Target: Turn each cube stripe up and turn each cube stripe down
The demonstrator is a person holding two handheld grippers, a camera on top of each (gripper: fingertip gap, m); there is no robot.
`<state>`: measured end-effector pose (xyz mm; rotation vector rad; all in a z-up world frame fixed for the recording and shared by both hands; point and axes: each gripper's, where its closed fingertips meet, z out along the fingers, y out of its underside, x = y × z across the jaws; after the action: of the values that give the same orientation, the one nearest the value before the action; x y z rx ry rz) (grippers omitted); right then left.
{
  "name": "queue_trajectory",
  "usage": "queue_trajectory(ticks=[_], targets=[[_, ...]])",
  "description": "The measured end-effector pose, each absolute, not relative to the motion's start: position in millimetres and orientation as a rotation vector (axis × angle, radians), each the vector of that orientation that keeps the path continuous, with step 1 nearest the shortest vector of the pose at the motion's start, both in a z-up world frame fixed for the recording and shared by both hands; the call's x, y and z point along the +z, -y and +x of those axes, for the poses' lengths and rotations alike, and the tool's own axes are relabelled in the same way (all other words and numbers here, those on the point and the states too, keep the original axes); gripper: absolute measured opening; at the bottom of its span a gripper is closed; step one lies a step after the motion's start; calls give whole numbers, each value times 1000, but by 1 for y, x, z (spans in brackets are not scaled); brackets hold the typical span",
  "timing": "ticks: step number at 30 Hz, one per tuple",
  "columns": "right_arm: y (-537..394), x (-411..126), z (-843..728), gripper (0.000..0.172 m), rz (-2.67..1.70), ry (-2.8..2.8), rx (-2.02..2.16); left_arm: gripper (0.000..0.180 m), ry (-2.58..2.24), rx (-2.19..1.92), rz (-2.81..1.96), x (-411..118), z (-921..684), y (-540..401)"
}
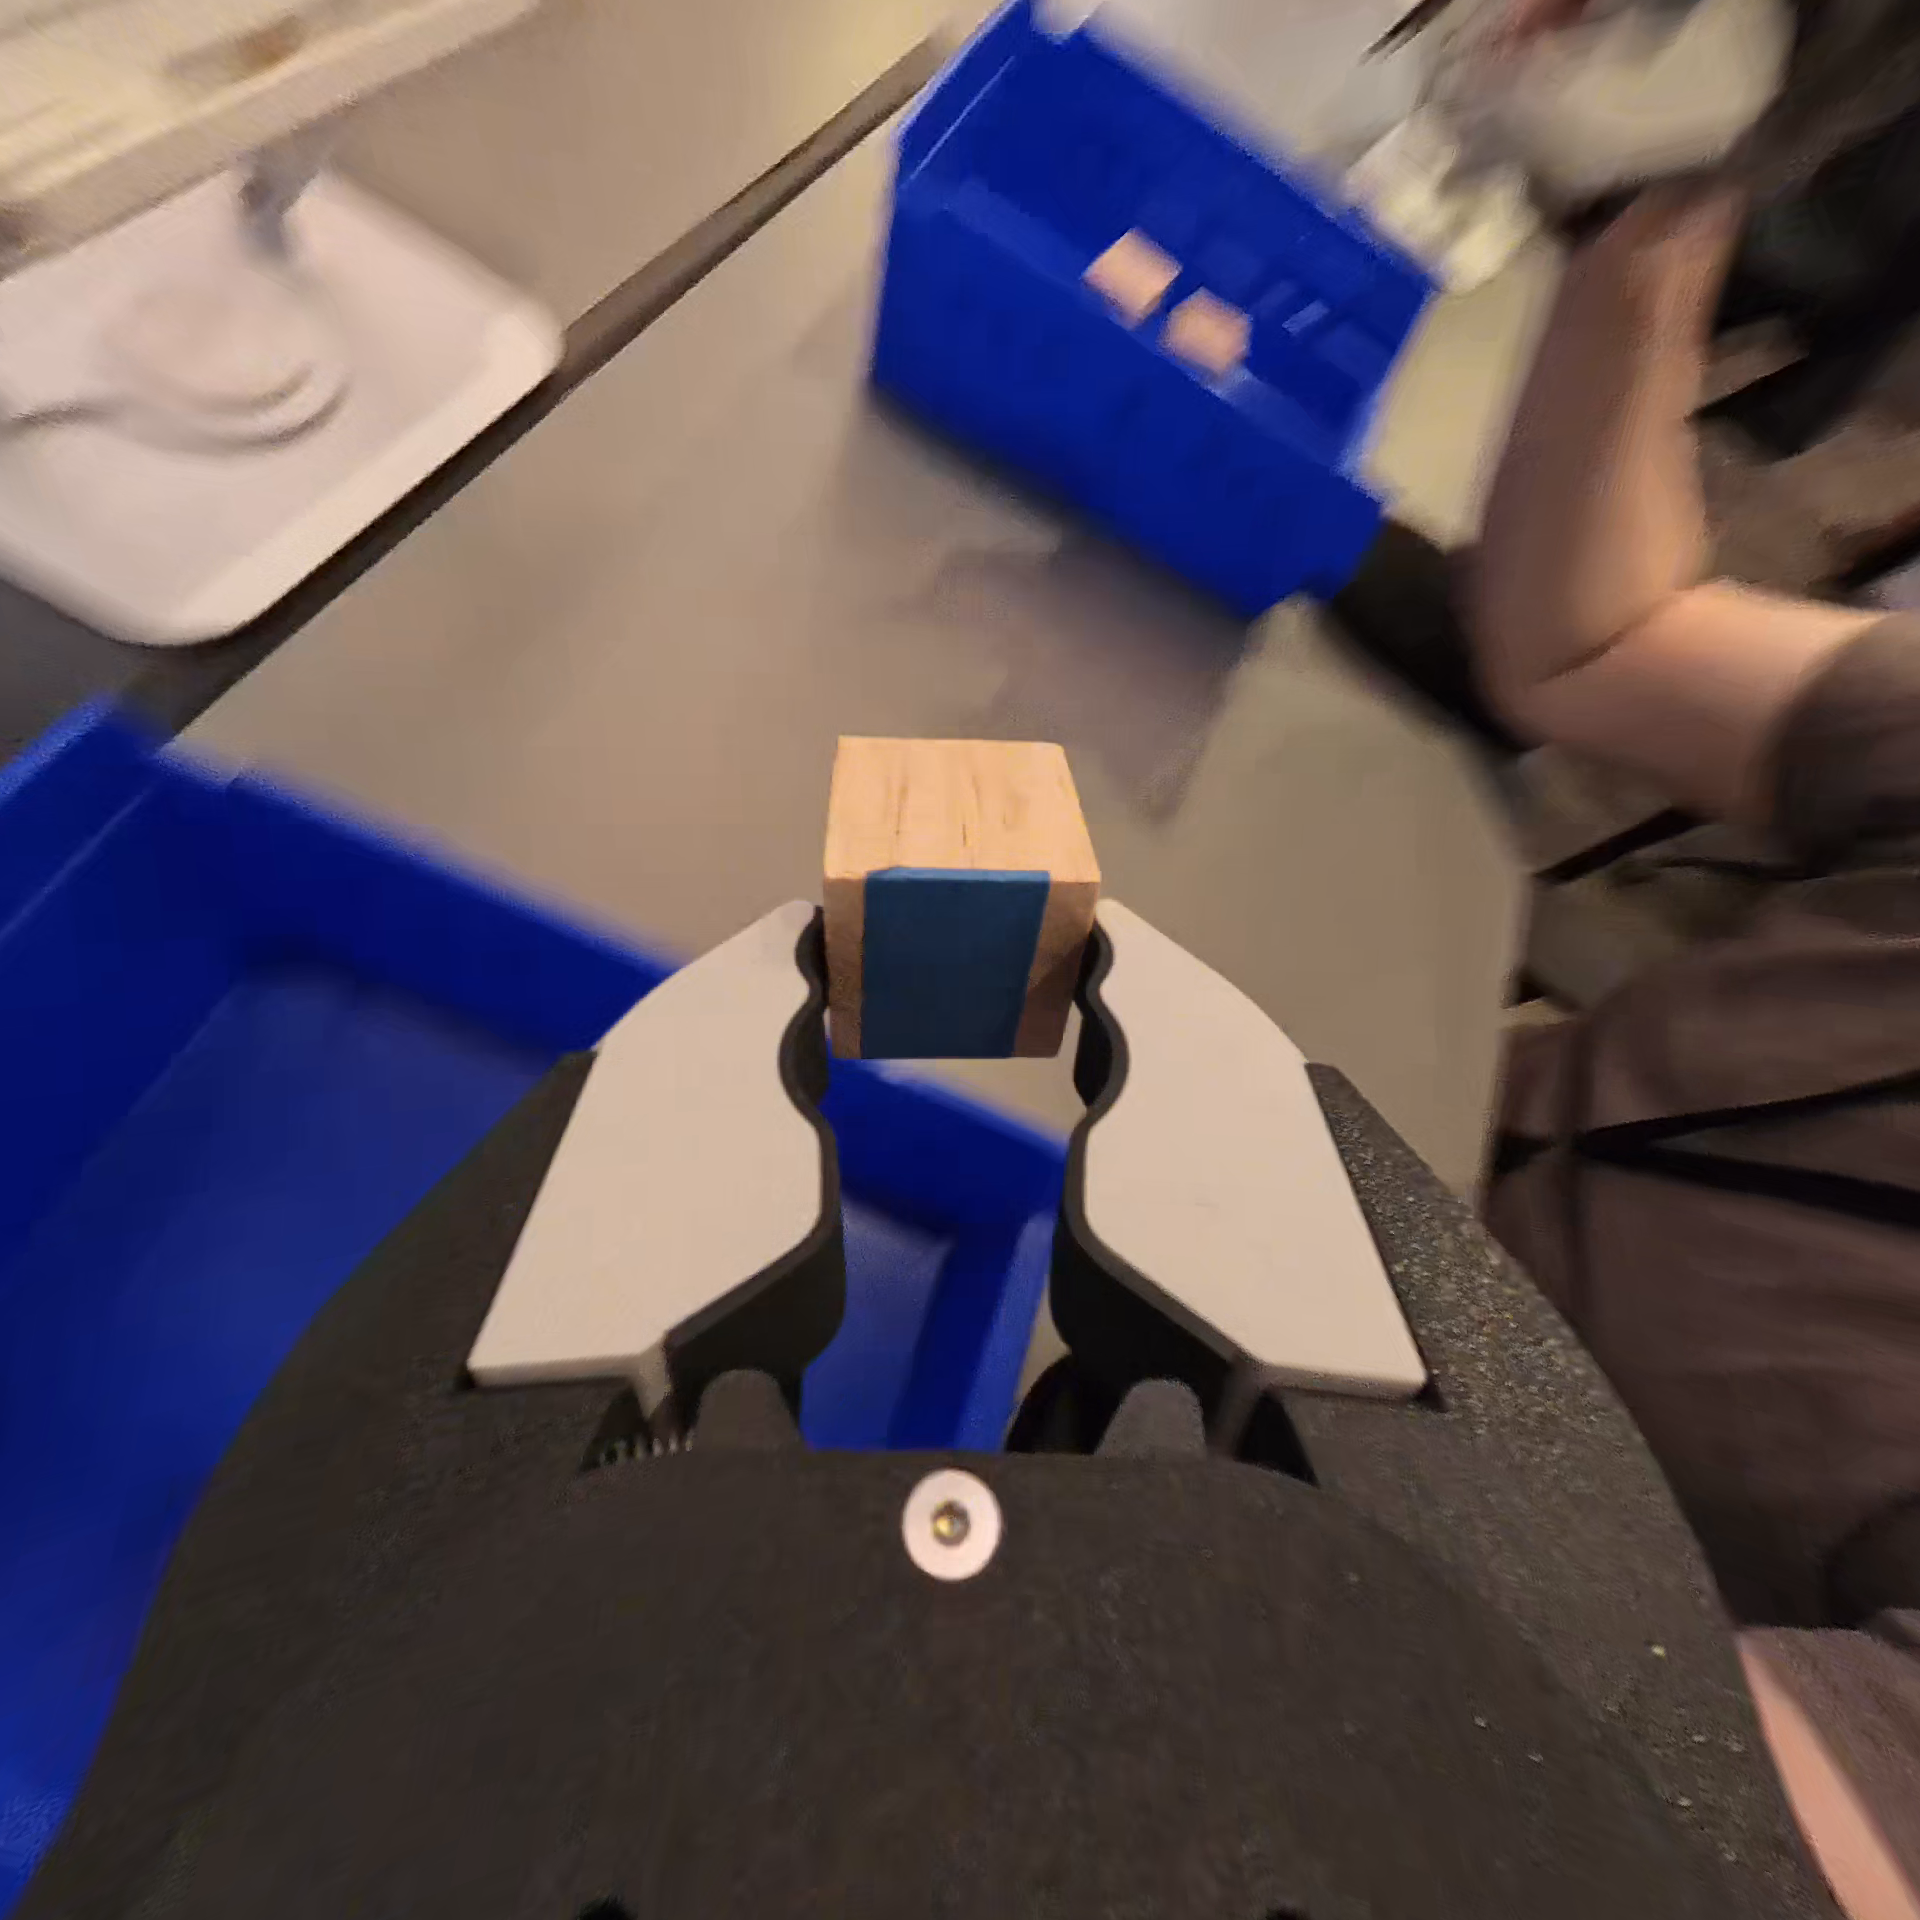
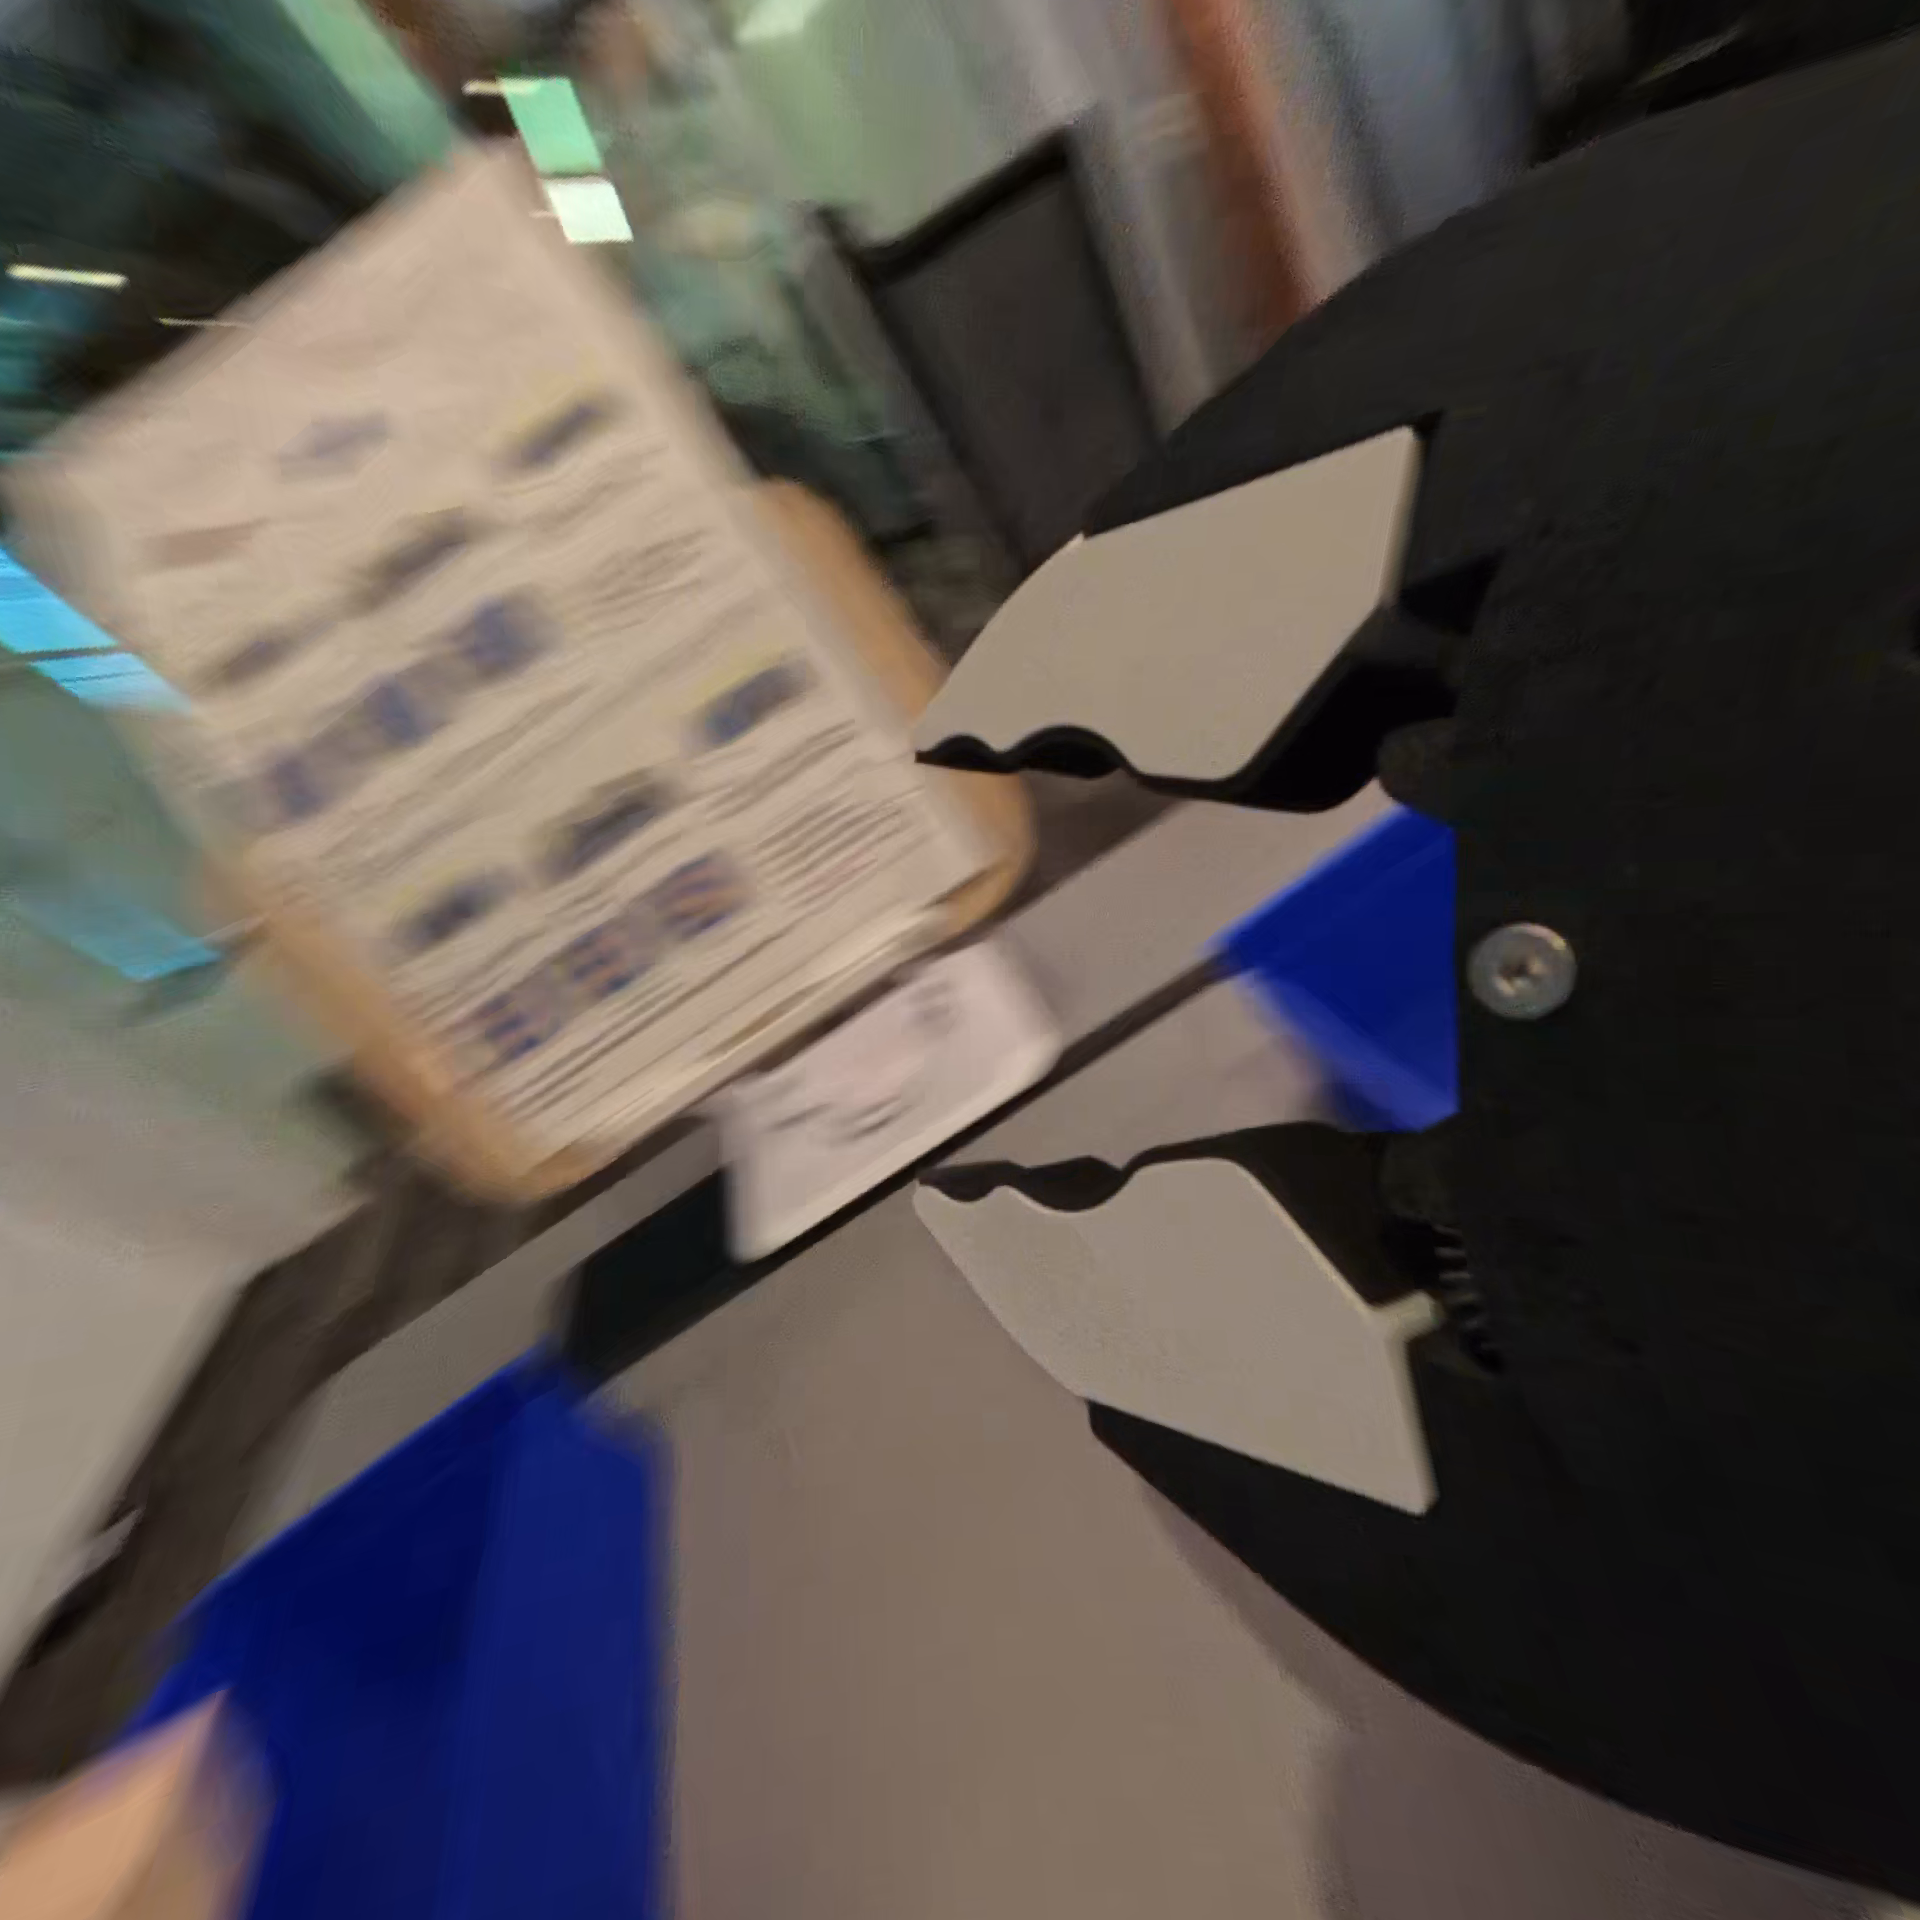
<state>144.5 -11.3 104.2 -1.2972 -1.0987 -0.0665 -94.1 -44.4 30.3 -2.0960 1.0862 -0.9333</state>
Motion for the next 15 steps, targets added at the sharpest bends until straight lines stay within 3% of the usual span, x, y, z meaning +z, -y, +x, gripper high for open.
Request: queue_trajectory(ticks=[1, 5, 9, 13, 15], targets=[[32, 104, 112, 75, -1150, 1151, 20, 45, -1102, -1048, -2038, 40, -76, 51], [73, 76, 43, 86, -937, 1275, 51, 45, -1181, -1432, -1852, 65, -16, 81], [92, 65, 22, 83, -897, 1298, 163, 45, -1288, -1611, -1772, 66, 20, 106], [98, 65, 21, 66, -855, 1312, 155, 45, -1392, -1655, -1704, 62, 41, 125], [107, 67, 21, 50, -813, 1338, 164, 45, -1408, -1691, -1673, 64, 46, 132]])
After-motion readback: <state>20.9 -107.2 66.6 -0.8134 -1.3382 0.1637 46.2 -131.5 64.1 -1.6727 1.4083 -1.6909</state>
